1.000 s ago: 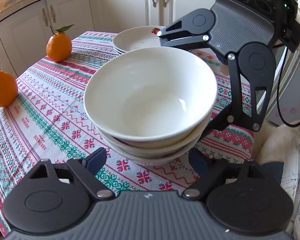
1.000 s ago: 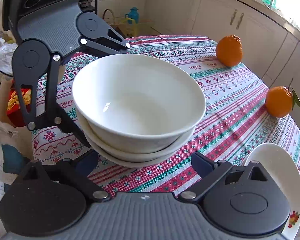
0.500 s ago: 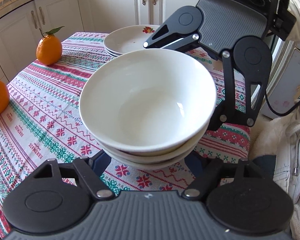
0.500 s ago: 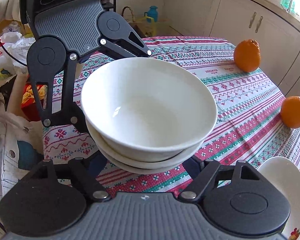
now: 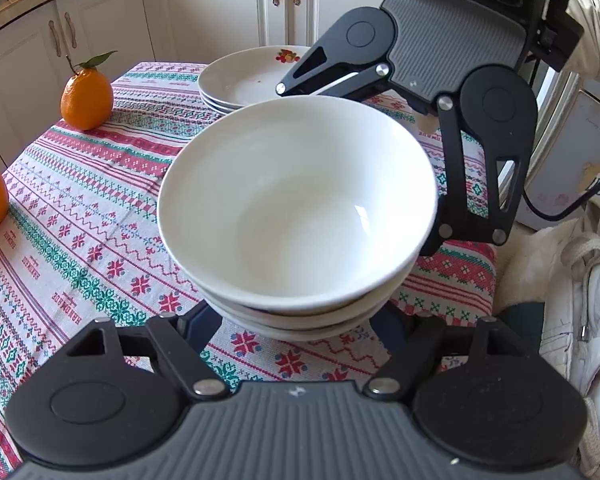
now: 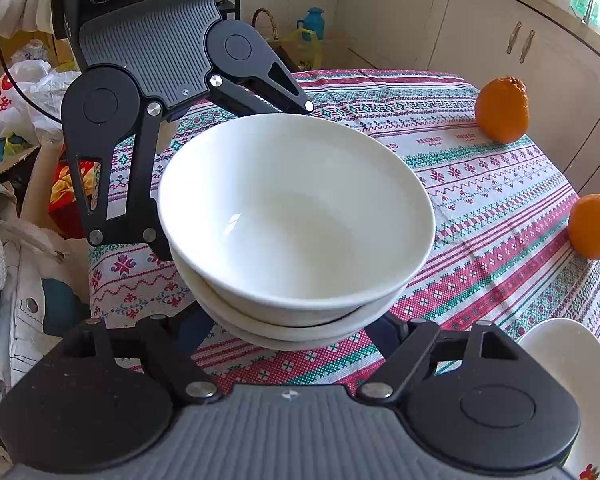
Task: Organize plates and bowls
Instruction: 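Lift the bowl stack with both grippers and carry it over the plate stack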
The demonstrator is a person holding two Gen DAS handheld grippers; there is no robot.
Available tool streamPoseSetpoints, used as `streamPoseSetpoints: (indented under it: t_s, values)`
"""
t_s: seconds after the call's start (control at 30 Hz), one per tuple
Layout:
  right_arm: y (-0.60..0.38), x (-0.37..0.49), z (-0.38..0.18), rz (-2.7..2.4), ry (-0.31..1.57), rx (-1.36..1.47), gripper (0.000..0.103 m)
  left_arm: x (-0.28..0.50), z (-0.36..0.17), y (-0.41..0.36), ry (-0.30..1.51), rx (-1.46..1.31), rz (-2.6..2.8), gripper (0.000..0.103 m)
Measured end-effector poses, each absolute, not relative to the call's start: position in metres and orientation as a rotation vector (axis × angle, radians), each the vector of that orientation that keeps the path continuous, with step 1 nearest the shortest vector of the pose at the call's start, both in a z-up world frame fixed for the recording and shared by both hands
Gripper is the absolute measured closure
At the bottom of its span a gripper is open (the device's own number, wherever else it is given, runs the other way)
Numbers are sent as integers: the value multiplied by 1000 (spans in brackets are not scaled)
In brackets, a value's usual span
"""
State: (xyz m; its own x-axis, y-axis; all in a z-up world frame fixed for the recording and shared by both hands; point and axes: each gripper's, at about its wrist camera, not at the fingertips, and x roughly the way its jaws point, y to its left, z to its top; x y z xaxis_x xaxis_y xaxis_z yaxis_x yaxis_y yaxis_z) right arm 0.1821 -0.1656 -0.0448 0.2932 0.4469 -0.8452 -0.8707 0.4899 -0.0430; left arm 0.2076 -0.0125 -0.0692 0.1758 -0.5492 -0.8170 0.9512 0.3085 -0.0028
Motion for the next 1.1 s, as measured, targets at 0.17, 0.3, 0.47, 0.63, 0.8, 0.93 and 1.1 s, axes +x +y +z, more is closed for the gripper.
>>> streamPoseSetpoints:
  t_s: [0.17,0.3,0.47,0.63,0.8,0.93,1.1]
  values:
    - [-166,183,-45,947,892,-565,18,207,-69,-12,815,598,-1159,23]
    - [-166,185,-45,944,898,-558,18,207,-69,-11,818,591,-1160,24]
    - [-165,184,-43,940,906,-556,18,205,-67,-13,825,594,-1152,24]
    - [-166,186,-40,937,910,-549,18,204,-62,-16,816,597,-1144,24]
    - [-175,188,-29,937,897,-550,18,206,-52,-22,810,582,-1144,24]
    - [-187,190,-21,921,885,-555,18,210,-43,-34,785,589,-1145,24]
    - [-209,198,-11,886,867,-554,18,220,-34,-54,751,604,-1157,24]
